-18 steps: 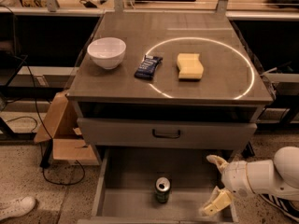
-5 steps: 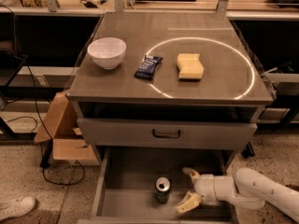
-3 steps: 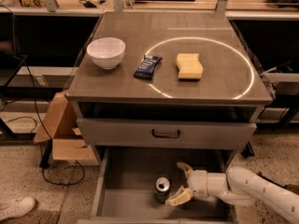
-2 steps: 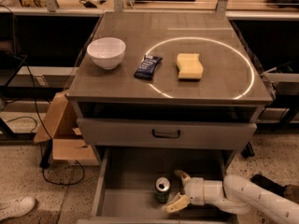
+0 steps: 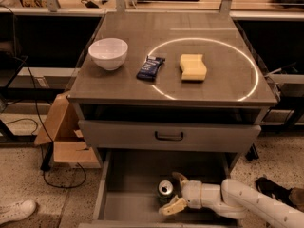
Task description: Pick green can from middle drawer and place on counter
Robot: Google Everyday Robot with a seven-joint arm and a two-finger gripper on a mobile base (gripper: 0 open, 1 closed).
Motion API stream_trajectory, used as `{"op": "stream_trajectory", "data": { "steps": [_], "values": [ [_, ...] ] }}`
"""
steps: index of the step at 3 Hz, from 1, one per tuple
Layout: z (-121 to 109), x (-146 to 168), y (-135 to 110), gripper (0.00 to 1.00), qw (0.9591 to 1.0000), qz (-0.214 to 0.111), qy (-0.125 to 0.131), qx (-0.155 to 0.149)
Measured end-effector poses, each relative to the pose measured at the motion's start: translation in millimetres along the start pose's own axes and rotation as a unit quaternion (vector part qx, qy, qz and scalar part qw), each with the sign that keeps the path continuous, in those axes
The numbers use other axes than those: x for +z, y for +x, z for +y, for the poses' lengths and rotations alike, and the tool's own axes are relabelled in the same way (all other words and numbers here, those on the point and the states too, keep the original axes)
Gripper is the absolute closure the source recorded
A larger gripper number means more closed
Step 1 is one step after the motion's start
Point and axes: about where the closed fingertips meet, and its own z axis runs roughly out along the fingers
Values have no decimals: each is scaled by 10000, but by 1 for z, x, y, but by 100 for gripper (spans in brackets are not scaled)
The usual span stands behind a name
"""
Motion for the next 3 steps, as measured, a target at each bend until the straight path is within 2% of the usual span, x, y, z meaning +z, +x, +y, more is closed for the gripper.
{"op": "stream_trajectory", "data": {
  "steps": [2, 3],
  "values": [
    [1, 22, -6, 0, 9998, -206, -41, 56],
    [1, 22, -6, 19, 9998, -206, -41, 56]
  ]
}}
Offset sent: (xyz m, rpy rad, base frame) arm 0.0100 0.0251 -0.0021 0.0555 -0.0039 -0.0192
